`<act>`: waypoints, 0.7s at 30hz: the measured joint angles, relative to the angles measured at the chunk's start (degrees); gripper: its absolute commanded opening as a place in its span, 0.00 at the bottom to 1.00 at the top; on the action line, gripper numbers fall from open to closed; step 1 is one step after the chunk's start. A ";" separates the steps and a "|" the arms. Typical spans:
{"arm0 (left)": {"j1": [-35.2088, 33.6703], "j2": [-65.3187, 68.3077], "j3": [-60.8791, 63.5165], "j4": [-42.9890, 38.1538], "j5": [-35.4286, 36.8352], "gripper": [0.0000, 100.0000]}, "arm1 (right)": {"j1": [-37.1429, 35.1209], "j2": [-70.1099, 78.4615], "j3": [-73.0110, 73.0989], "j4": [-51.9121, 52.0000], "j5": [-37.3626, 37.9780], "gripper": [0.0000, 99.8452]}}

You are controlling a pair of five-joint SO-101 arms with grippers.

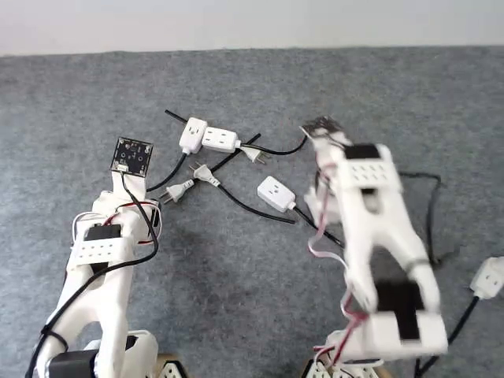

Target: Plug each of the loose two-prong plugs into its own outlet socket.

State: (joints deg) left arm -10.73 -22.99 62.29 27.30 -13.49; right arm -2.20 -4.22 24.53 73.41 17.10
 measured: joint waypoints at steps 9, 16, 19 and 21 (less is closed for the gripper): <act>0.00 0.00 0.00 0.00 0.00 0.14 | 17.67 -12.75 18.55 -6.59 16.09 0.12; 0.00 0.00 0.00 -0.09 0.00 0.14 | 13.89 -13.54 19.34 -6.07 21.71 0.12; -0.26 0.00 0.70 -2.90 0.00 0.14 | 9.49 -13.63 19.34 -4.66 21.19 0.12; -1.85 0.00 1.32 -4.75 0.00 0.14 | 5.71 -13.63 19.34 -4.04 18.20 0.12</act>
State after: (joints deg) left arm -12.57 -22.99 63.60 22.55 -13.49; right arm 3.52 -17.85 43.87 69.36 35.30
